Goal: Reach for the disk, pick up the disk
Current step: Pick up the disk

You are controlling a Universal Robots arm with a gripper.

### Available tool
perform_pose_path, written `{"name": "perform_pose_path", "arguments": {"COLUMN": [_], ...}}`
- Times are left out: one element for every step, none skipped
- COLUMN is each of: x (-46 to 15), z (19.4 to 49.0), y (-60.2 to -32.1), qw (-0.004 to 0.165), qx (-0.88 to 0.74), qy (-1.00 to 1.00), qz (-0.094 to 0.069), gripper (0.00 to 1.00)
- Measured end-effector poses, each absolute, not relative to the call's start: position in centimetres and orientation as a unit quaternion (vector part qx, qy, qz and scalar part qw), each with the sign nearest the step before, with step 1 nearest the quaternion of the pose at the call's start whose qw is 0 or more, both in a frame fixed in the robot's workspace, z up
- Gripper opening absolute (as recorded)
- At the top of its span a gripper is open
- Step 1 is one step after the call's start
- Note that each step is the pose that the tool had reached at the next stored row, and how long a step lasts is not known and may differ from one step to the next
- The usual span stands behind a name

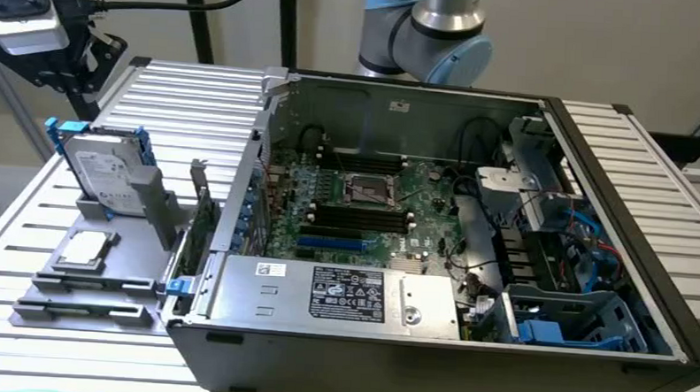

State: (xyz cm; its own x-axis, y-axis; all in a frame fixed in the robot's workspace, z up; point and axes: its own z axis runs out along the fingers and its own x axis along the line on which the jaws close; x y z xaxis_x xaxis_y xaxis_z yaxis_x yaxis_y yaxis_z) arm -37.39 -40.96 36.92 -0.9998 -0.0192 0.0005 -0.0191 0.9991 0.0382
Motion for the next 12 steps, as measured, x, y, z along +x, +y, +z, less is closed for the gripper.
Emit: {"name": "perform_pose_path", "arguments": {"x": [-37.4, -37.4, -37.4, -37.4, -37.4, -37.4, -37.4, -37.6, -37.8, -38.2, -38.6, -39.1], "z": [36.9, 36.9, 36.9, 36.9, 36.9, 36.9, 36.9, 36.9, 36.9, 36.9, 36.9, 36.9], "y": [-41.0, -41.0, -41.0, -41.0, -41.0, -41.0, -41.0, -40.9, -40.9, -40.8, -40.7, -40.5], "qw": [0.000, 0.000, 0.000, 0.000, 0.000, 0.000, 0.001, 0.000, 0.000, 0.000, 0.000, -0.001], "qx": [0.010, 0.010, 0.010, 0.010, 0.010, 0.010, 0.010, 0.009, 0.009, 0.010, 0.010, 0.010], "qy": [-1.000, -1.000, -1.000, -1.000, -1.000, -1.000, -1.000, -1.000, -1.000, -1.000, -1.000, -1.000], "qz": [-0.019, -0.019, -0.019, -0.019, -0.019, -0.019, -0.019, -0.019, -0.019, -0.019, -0.019, -0.019], "gripper": [0.11, 0.11, 0.11, 0.11, 0.11, 0.11, 0.11, 0.11, 0.11, 0.11, 0.11, 0.11]}}
